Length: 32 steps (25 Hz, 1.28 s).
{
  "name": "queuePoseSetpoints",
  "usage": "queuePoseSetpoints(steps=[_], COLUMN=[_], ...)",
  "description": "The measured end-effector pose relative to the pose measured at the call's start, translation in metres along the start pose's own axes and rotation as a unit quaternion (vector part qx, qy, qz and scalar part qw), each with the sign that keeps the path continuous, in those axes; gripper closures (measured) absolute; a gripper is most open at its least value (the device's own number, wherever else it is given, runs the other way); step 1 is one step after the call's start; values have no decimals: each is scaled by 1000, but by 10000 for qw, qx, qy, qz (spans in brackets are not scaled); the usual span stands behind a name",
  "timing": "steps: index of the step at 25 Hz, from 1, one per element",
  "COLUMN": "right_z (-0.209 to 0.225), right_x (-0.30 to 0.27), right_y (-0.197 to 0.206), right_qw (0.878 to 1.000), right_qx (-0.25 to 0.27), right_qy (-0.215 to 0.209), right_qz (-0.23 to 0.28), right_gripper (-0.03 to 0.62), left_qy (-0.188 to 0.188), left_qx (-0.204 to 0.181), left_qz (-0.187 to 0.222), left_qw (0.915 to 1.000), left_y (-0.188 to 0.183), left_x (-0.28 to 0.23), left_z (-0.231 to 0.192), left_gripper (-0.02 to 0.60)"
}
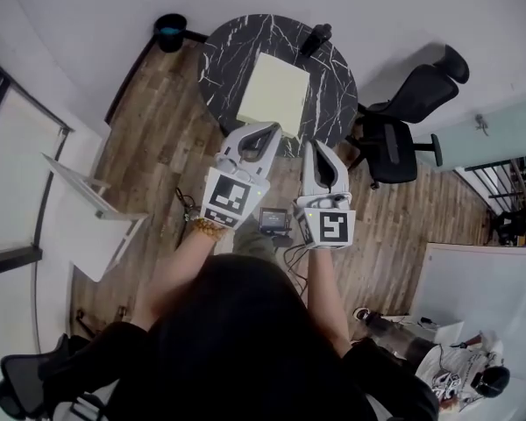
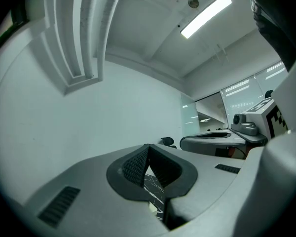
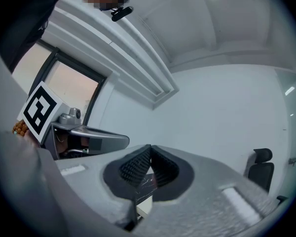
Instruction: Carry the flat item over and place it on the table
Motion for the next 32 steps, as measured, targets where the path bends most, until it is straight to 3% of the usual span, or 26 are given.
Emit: queuePoseSetpoints(steps=[14,32], right_z=[-9,2], right_x=[-1,-10], right_y=[15,35], right_qw=[9995,9995], right_qx=[-170,-200], right_qy=[162,244], right_qz=[203,-11], right_gripper=[595,599], left_qy=[-19,-20], left_qx=[-286,-247], left_qz=[-156,-409], left_qw=[9995,9989], left_y=[15,32], left_x=[3,-15], left_z=[2,-1], left_gripper=[574,574])
Point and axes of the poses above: the fingertips, and each gripper's own axes: x backward along the fingers, z to its right, y out of its underside, the point moved 7 cm from there along x, backward along the fingers, and after that the axes turned 9 degrees about -z, right-handed, at the moved point
